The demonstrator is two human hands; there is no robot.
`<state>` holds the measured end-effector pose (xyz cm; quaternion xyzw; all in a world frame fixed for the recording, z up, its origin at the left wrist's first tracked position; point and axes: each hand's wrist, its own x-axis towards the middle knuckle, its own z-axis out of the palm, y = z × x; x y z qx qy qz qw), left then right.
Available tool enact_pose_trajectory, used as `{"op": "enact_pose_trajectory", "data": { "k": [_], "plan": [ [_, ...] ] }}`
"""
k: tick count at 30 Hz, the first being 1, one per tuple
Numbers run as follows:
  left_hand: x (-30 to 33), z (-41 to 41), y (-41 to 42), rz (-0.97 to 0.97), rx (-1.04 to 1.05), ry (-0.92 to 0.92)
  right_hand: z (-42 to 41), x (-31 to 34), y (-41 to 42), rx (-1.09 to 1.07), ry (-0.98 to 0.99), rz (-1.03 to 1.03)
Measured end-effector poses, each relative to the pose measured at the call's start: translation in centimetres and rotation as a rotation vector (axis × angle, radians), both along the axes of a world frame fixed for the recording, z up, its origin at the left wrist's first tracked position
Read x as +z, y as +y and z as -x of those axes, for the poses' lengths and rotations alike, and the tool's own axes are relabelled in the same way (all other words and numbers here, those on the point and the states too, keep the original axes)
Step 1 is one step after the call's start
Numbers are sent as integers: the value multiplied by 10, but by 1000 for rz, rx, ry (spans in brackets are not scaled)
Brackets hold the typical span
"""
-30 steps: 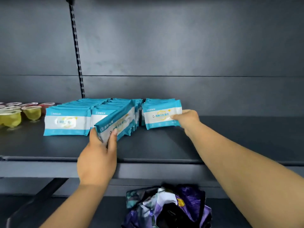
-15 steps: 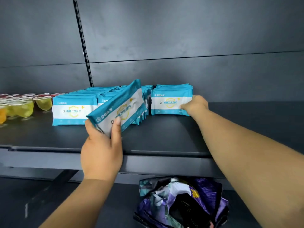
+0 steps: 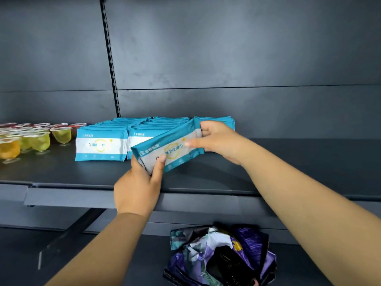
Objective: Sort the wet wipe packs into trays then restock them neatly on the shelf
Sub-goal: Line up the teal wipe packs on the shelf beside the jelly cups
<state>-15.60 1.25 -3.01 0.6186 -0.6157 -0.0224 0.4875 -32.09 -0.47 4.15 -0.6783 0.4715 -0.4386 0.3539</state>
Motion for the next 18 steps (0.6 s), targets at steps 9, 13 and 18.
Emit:
{"op": "enact_pose_trajectory", "data": {
  "k": [9, 13, 18],
  "plan": [
    [-7, -3, -4, 98, -135, -146, 48, 10, -8, -458, -293, 114],
    [-6, -3, -6, 78, -116, -166, 65, -3, -41, -636, -310, 61],
    [-7, -2, -8, 85, -89, -188, 71, -28, -75, -672, -128, -30]
  ]
}}
